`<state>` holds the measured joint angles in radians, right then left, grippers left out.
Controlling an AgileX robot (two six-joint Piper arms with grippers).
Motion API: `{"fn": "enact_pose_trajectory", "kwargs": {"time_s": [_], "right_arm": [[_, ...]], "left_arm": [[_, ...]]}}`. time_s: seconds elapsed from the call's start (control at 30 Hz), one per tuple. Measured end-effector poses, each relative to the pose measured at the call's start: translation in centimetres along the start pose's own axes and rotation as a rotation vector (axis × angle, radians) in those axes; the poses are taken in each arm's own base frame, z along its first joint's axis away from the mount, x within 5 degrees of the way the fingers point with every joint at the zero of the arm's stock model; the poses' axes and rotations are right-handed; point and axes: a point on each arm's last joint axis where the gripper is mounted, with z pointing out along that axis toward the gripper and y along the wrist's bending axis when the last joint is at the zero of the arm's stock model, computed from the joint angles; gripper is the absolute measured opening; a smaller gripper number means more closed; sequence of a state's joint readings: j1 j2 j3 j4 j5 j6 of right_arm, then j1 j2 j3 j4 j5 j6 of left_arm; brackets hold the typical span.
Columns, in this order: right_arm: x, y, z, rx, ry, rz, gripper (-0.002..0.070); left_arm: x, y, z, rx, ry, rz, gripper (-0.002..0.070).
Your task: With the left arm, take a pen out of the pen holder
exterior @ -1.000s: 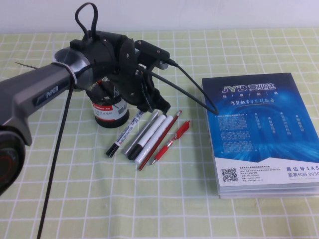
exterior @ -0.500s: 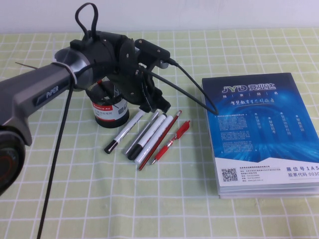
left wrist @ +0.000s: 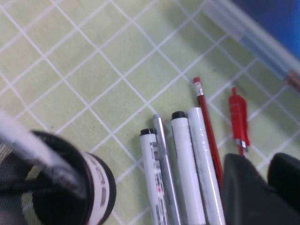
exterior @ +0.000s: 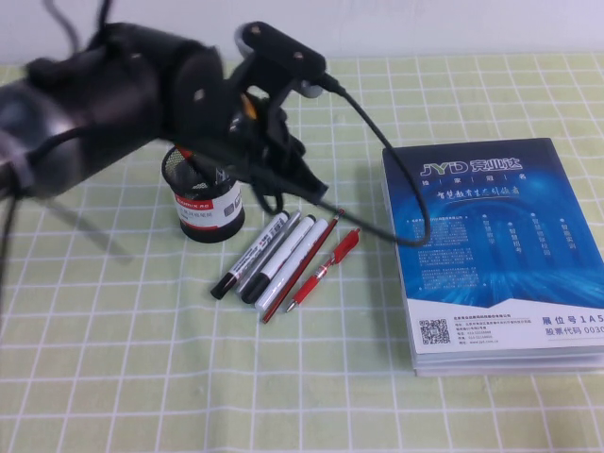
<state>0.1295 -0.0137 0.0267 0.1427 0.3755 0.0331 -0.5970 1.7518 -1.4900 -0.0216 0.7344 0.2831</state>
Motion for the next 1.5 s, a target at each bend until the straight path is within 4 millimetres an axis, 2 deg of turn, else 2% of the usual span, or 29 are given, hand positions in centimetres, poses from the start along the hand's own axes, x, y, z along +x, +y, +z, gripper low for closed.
{"fn": "enact_pose_trajectory", "kwargs": {"time_s": [0.1, 0.23, 0.43, 0.57, 0.7, 0.83, 1.07, 1.23, 1.37, 1.5], "right_arm": [[0.0, 0.0, 0.0, 0.000, 0.000, 0.000, -0.0015], [0.0, 0.0, 0.0, 0.000, 0.000, 0.000, -0.0015], [0.0, 0.0, 0.0, 0.000, 0.000, 0.000, -0.0015], [0.0, 0.0, 0.0, 0.000, 0.000, 0.000, -0.0015], [0.0, 0.0, 0.0, 0.000, 0.000, 0.000, -0.0015], [0.0, 0.0, 0.0, 0.000, 0.000, 0.000, -0.0015], [0.0, 0.0, 0.0, 0.000, 0.000, 0.000, -0.0015], [0.0, 0.0, 0.0, 0.000, 0.000, 0.000, -0.0015], [0.0, 0.0, 0.0, 0.000, 0.000, 0.000, -0.0015], [0.0, 0.0, 0.0, 0.000, 0.000, 0.000, -0.0015]], "left_arm": [[1.9, -0.5, -3.2, -0.023, -0.076, -0.030, 0.0033], [5.0, -1.4, -7.4, -0.044, -0.160, -0.074, 0.0006], [10.1, -2.9, -11.7, -0.062, -0.273, -0.140, 0.0000], [13.2, -3.7, -13.6, -0.070, -0.357, -0.186, 0.0000], [15.9, -4.5, -13.6, -0.065, -0.349, -0.209, 0.0000], [17.2, -4.8, -12.9, -0.062, -0.285, -0.202, 0.0000], [17.2, -4.5, -12.9, -0.089, -0.294, -0.179, 0.0000], [17.1, -4.4, -13.2, -0.130, -0.459, -0.139, 0.0000], [19.4, -4.0, -13.5, -0.193, -0.594, -0.207, 0.0000], [22.8, -3.8, -14.6, -0.315, -0.723, -0.276, 0.0000]]}}
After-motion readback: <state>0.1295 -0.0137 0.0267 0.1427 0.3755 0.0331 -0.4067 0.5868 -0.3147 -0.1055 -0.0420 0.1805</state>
